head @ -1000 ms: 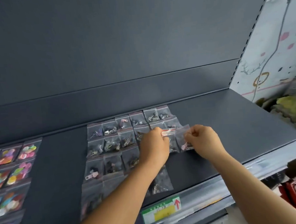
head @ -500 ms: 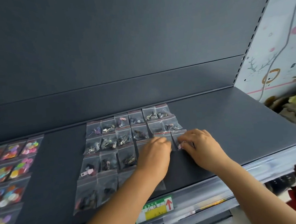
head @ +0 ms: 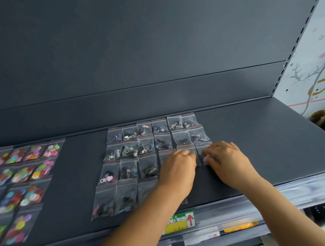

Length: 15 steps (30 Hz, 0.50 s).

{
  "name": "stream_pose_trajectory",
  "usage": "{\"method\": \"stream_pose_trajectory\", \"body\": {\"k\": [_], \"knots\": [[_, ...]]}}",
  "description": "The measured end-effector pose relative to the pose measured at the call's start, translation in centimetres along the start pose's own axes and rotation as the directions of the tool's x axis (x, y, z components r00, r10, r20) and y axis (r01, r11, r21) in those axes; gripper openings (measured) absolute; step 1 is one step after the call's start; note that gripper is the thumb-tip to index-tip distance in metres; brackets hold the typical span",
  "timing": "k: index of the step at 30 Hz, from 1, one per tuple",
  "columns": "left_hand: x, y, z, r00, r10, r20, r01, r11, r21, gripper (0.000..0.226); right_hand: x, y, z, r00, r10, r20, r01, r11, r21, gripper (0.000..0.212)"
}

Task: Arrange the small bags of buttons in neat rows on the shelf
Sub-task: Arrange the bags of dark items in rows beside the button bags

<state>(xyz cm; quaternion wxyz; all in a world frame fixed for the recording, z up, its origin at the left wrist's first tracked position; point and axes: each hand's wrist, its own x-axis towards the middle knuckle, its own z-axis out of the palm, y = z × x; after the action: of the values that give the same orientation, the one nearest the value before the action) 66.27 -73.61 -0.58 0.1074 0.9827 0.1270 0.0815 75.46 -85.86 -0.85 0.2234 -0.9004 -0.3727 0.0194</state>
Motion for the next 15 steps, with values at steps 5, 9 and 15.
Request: {"method": "stream_pose_trajectory", "body": {"k": [5, 9, 15], "knots": [[-1.2, -1.3, -1.0, 0.997, -0.075, -0.005, 0.075, 0.997, 0.025, 0.055, -0.1, -1.8, -0.2, 0.999, -0.044, 0.013, 0.045, 0.996, -0.075, 0.042], [-3.4, -3.8, -2.2, 0.987, -0.154, -0.040, 0.156, 0.987, 0.045, 0.064, 0.0, -4.8, 0.4, 0.993, -0.107, 0.058, 0.113, 0.989, -0.099, 0.058], [-9.0, -8.8, -4.5, 0.956, -0.272, -0.111, 0.278, 0.960, 0.038, 0.066, -0.3, -11.6, 2.8, 0.966, -0.237, 0.102, 0.243, 0.969, -0.048, 0.064]]}}
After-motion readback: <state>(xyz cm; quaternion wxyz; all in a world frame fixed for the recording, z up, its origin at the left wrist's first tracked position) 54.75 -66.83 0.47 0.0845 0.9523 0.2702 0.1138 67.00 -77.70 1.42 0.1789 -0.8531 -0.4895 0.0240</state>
